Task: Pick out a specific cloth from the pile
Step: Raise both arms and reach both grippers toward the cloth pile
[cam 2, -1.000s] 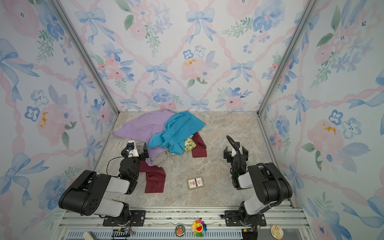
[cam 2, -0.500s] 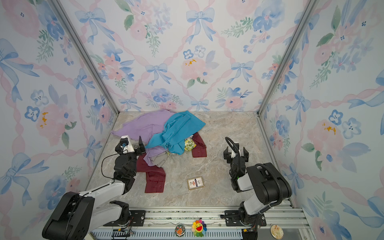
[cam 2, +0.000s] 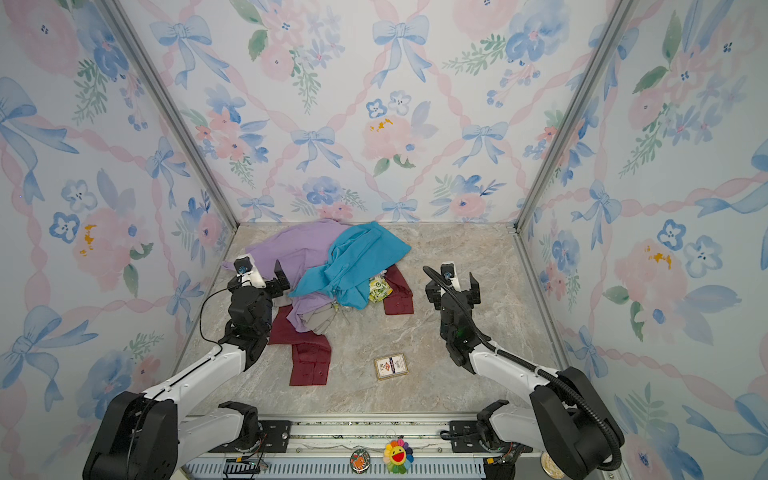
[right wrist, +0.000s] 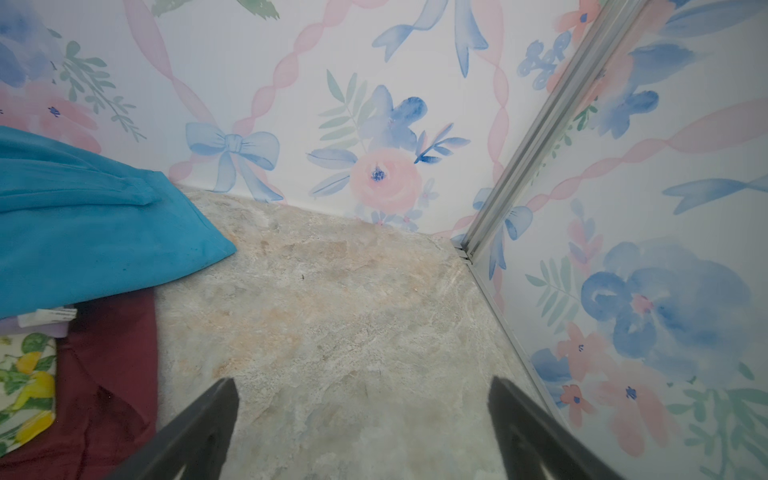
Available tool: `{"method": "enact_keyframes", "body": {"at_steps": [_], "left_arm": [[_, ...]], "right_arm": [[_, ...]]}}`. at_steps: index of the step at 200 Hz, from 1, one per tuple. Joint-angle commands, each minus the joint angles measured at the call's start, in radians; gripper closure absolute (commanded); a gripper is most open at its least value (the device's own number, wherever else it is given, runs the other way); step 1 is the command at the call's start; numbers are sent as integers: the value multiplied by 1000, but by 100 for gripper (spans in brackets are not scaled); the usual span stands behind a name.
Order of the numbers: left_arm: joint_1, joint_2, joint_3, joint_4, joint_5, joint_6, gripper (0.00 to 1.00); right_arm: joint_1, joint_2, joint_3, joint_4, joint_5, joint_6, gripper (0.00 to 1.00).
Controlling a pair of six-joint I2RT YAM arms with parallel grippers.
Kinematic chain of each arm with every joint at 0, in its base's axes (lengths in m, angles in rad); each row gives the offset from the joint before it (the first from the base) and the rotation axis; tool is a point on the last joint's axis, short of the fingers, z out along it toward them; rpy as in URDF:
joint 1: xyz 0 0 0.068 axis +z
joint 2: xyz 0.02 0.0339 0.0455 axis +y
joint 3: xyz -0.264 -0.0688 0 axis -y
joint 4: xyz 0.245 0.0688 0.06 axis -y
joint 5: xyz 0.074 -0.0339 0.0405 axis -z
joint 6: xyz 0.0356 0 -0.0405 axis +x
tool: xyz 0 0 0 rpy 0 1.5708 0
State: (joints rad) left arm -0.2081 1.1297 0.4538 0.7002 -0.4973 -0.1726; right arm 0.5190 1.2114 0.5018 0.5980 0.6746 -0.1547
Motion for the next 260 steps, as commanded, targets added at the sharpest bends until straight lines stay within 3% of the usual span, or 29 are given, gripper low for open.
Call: {"method": "enact_keyframes", "body": {"at_steps": [1, 74, 148, 174, 208, 260], "left_arm": [[18, -20, 40, -72, 8, -75, 2], [65, 43, 124, -205, 48, -160, 2], [70, 88, 171, -275, 75, -186, 3], [70, 88, 174, -277, 85, -185, 4], [68, 89, 179, -278, 129, -178, 6], [24, 76, 220, -277, 433, -126, 10]], "right_arm": [[37, -59, 92, -246, 36, 77, 3], [196, -24, 292, -516, -23, 312, 3], [370, 143, 377, -560, -92, 410, 2], [327, 195, 416, -636, -110, 499, 1], [177, 273, 491, -723, -272, 657, 2], [4, 464, 639, -776, -502, 745, 8]]}}
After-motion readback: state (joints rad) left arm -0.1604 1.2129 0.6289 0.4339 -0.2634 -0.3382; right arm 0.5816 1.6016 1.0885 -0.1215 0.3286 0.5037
